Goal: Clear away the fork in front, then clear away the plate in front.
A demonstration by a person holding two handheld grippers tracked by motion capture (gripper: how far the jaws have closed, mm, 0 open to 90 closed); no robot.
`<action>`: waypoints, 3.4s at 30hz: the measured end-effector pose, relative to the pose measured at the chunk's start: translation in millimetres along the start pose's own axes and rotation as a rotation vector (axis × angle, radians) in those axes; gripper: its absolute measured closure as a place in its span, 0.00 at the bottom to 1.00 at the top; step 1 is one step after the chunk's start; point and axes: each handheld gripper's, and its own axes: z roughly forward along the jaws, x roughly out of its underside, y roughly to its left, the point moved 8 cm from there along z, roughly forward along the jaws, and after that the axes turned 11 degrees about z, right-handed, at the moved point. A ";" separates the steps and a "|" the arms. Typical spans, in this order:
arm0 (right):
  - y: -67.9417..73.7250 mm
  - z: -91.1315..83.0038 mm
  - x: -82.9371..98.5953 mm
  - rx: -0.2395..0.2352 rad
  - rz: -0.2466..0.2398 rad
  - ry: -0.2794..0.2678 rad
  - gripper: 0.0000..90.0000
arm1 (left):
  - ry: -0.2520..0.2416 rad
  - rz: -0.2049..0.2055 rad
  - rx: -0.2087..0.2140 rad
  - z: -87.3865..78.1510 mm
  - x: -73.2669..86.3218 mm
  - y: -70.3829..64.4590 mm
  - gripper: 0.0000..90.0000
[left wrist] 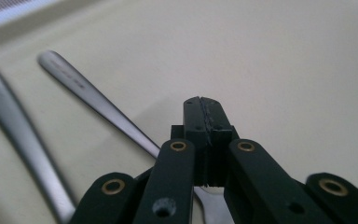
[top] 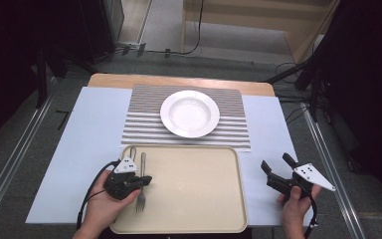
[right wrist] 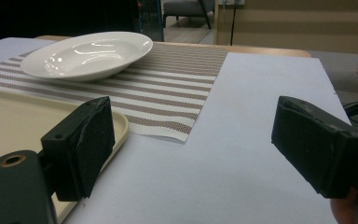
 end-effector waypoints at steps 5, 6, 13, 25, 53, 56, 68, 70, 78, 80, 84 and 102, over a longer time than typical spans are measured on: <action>1.1 -0.2 0.4 -0.002 0.001 0.002 0.15 | 0.027 -0.003 -0.001 -1.0 10.4 1.4 0.99; 1.1 -0.3 0.4 -0.002 0.002 0.002 0.15 | 0.025 -0.010 0.005 -2.0 11.3 2.1 0.99; 0.2 -0.3 0.3 0.003 0.004 0.001 0.15 | 0.020 -0.031 0.003 -8.5 19.5 10.2 0.99; 0.3 -2.0 -0.6 0.001 -0.004 -0.003 0.15 | -0.071 -0.082 0.067 -16.7 10.3 11.3 0.98; -1.5 -8.0 5.1 0.011 -0.008 -0.020 0.15 | -0.333 -0.119 0.045 -49.6 -32.4 30.8 0.00; -0.6 -7.1 5.0 0.008 -0.014 -0.026 0.15 | -0.332 -0.117 0.036 -50.2 -35.1 34.2 0.00; -2.4 -6.1 5.9 -0.002 0.011 -0.027 0.16 | -0.354 -0.131 0.043 -49.2 -55.9 55.1 0.00; -2.1 -6.0 6.9 -0.008 0.013 -0.018 0.16 | -0.354 -0.137 0.048 -47.0 -58.9 56.6 0.00; -1.2 -7.6 6.3 -0.020 0.015 -0.029 0.16 | -0.323 -0.138 0.067 -31.2 -72.0 60.4 0.00; 0.8 -7.5 6.4 -0.017 -0.009 -0.030 0.16 | -0.319 -0.134 0.084 -26.8 -75.0 60.6 0.00; 2.1 -8.7 5.7 -0.011 -0.027 -0.040 0.15 | -0.295 -0.129 0.073 -18.1 -79.6 63.9 0.00; 4.8 -15.9 4.2 -0.012 -0.050 -0.044 0.15 | -0.293 -0.195 0.034 4.9 -94.8 103.8 0.00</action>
